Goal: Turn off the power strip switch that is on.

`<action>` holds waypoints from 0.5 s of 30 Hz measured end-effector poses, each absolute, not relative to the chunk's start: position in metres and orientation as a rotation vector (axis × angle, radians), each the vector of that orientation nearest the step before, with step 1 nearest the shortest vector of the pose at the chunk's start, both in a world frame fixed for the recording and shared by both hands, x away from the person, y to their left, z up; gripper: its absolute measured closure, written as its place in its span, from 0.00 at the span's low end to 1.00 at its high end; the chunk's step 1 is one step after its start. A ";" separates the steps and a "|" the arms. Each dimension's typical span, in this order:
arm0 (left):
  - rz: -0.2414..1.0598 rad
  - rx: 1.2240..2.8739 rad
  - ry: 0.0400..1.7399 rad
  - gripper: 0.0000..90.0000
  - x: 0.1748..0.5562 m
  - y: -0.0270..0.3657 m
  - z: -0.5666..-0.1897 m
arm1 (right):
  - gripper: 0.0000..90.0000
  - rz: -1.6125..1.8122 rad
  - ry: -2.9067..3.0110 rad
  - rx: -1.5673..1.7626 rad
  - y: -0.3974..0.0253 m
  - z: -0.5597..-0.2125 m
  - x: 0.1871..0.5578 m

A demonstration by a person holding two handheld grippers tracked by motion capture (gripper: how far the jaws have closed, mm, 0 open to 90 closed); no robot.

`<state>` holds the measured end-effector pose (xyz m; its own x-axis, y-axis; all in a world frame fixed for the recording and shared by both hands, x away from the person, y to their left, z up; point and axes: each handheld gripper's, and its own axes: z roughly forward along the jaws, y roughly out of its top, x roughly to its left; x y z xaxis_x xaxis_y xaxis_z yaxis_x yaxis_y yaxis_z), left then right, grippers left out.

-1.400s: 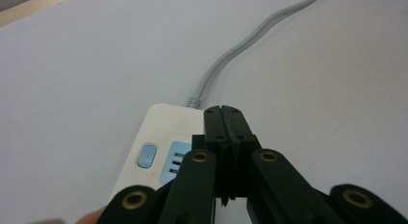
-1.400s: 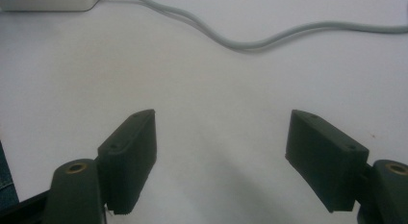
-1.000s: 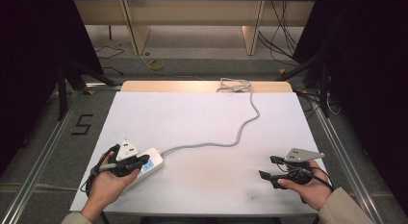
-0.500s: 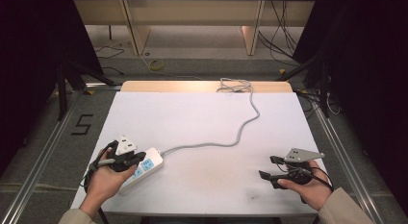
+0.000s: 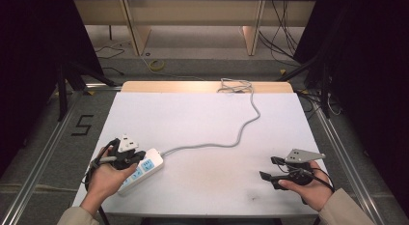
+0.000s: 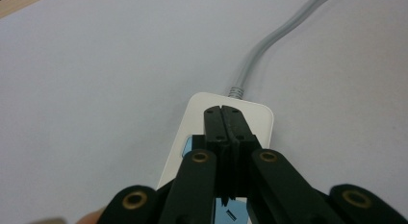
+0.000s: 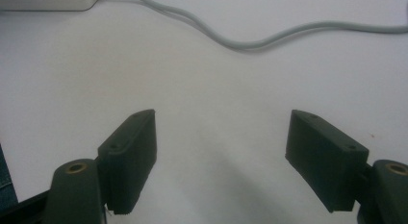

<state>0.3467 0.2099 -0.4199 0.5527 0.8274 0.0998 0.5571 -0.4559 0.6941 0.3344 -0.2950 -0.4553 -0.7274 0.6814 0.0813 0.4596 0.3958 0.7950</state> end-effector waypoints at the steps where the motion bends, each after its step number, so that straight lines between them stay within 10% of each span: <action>1: 0.577 2.178 1.115 1.00 0.347 0.209 -0.420 | 0.30 1.242 2.397 1.005 -0.295 -0.455 0.334; 15: 0.576 2.227 1.140 1.00 0.359 0.210 -0.421 | 0.30 1.241 2.394 1.008 -0.295 -0.455 0.335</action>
